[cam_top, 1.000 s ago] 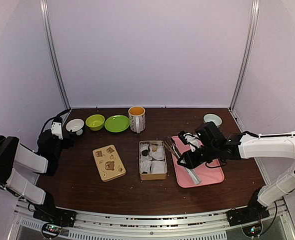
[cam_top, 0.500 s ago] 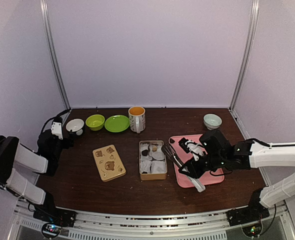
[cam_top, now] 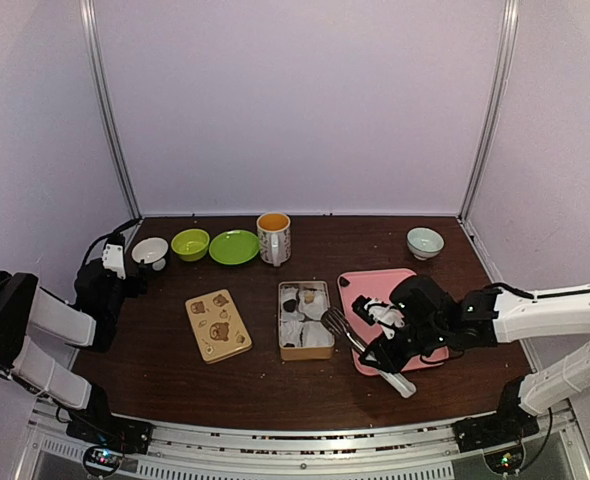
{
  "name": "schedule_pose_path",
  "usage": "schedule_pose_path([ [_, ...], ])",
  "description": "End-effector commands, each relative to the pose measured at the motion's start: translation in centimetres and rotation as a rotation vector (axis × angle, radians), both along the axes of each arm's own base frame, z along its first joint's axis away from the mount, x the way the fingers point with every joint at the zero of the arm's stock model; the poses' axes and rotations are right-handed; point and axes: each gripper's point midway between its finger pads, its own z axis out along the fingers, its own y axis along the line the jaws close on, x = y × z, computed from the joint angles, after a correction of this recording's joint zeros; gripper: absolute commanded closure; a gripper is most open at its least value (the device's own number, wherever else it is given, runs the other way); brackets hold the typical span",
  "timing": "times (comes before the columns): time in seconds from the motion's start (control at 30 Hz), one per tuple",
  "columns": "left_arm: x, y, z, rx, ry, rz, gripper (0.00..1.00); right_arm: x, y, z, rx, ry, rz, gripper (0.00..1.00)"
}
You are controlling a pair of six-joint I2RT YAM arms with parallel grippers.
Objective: Pack the chocolate
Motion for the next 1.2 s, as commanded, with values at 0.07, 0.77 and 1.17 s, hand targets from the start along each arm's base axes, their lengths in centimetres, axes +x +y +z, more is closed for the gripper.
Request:
schedule_pose_path([
  [0.07,0.5,0.1,1.7,-0.008,-0.063,-0.002,0.02,-0.2,0.1,0.1,-0.024,-0.015,0.021,0.72],
  [0.77,0.5,0.1,1.6,-0.008,-0.062,-0.003,0.02,-0.2,0.9,-0.6,-0.075,-0.010,0.052,0.60],
  [1.17,0.5,0.1,1.7,-0.008,-0.063,-0.003,0.02,3.8,-2.2,2.1,-0.125,-0.193,-0.182,0.60],
])
